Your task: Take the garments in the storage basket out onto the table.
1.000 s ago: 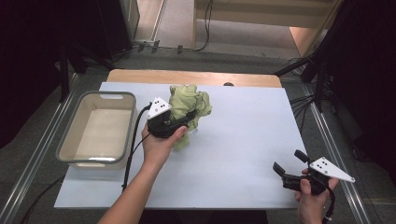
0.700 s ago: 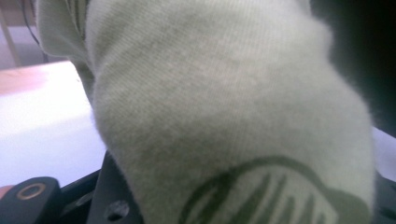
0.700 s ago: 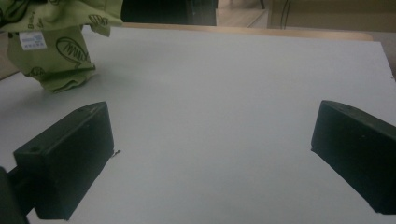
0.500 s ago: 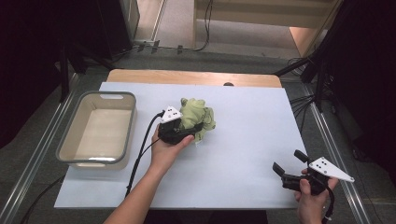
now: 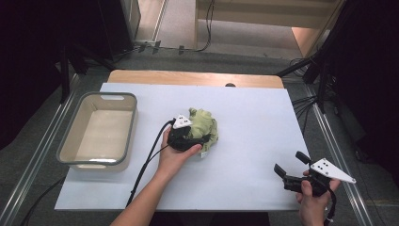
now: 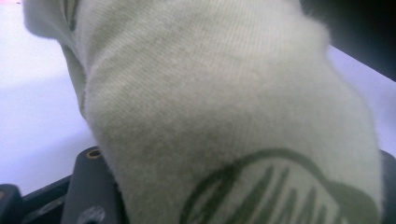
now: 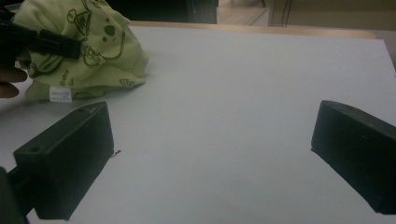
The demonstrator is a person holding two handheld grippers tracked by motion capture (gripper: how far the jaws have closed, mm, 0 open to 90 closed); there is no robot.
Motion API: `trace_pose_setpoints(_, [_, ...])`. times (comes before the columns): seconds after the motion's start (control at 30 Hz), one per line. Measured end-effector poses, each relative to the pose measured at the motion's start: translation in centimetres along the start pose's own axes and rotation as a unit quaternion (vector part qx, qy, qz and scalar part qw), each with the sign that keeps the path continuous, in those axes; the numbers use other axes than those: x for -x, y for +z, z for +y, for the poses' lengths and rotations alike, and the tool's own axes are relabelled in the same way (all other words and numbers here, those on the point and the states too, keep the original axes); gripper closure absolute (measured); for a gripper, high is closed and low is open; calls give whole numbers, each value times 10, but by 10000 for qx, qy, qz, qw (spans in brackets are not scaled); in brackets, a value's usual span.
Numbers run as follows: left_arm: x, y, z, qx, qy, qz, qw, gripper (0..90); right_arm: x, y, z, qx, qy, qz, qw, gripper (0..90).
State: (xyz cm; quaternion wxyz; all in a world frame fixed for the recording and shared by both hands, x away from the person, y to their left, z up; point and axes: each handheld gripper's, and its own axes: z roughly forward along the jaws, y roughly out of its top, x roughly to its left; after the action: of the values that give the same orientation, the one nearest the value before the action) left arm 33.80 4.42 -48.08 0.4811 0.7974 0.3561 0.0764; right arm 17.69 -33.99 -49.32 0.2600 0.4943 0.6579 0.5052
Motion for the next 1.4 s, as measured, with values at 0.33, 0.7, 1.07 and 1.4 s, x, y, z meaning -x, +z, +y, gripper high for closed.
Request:
trace_pose_setpoints(0.33, [14, 3, -3, -85, 105, -119, 9998, 74, -2, 1, 0, -17, 9, 16, 10000, 0])
trace_pose_setpoints(0.7, [18, -32, -3, 259, 142, -250, 9993, 0, -10, 0, 13, 69, -179, 60, 9998, 0])
trace_pose_setpoints(1.07, [3, -66, -29, 284, -36, -12, 9996, 0, -41, 24, 37, 87, -423, 423, 9982, 0])
trace_pose_setpoints(1.4, [-2, -66, -44, 106, -57, 123, 9999, 0, -67, 53, 60, 111, -546, 693, 9960, 0])
